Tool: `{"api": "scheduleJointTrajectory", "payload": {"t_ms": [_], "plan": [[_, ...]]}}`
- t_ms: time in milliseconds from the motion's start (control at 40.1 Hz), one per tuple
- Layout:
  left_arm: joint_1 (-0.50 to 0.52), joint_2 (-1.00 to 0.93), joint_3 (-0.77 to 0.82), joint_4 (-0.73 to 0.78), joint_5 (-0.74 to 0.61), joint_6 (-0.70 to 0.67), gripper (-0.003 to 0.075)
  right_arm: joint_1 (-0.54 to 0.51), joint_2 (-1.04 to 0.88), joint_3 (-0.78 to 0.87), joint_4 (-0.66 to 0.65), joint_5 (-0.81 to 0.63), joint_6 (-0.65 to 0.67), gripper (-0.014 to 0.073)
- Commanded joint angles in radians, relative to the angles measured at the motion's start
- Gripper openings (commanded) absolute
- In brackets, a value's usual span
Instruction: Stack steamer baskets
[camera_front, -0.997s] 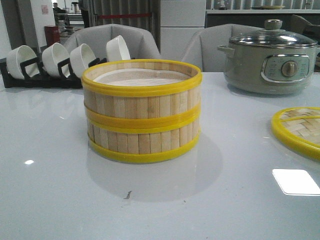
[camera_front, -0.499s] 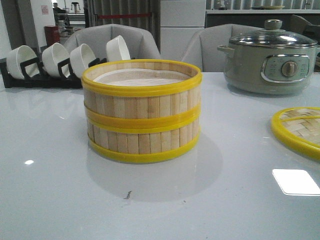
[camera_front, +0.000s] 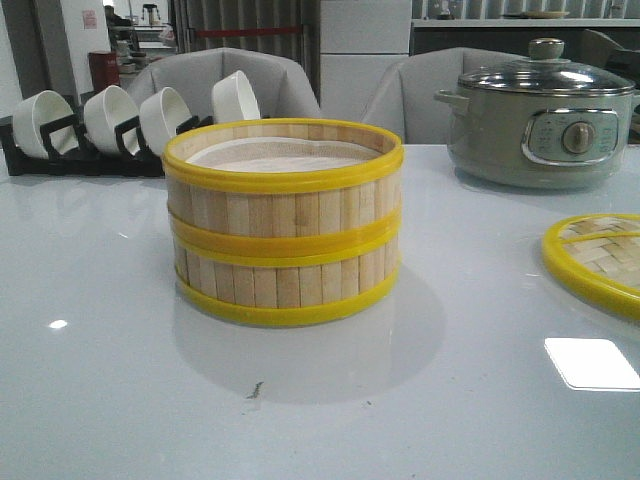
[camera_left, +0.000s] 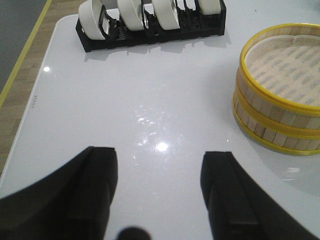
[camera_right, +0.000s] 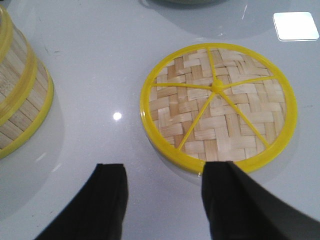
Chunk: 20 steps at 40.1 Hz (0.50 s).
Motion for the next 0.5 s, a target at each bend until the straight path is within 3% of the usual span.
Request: {"api": "scheduleJointTrajectory", "payload": {"t_ms": [0, 75, 150, 224, 474], "plan": [[-0.007, -0.001, -0.026, 0.02, -0.077, -0.013, 0.0373, 0.0, -0.001, -0.037, -0.01, -0.067, -0.002, 0.0455], [-0.007, -0.001, -0.026, 0.02, -0.077, -0.014, 0.0256, 0.0, -0.001, -0.037, -0.01, -0.067, -0.002, 0.0455], [-0.007, -0.001, -0.026, 0.02, -0.077, -0.014, 0.0069, 0.0, -0.001, -0.037, -0.01, -0.067, -0.002, 0.0455], [-0.007, -0.001, -0.026, 0.02, -0.077, -0.015, 0.0111, 0.0, -0.001, -0.037, -0.01, -0.067, -0.002, 0.0455], [-0.007, -0.001, -0.026, 0.02, -0.068, -0.015, 0.0092, 0.0, -0.001, -0.037, -0.01, -0.068, -0.002, 0.0454]]}}
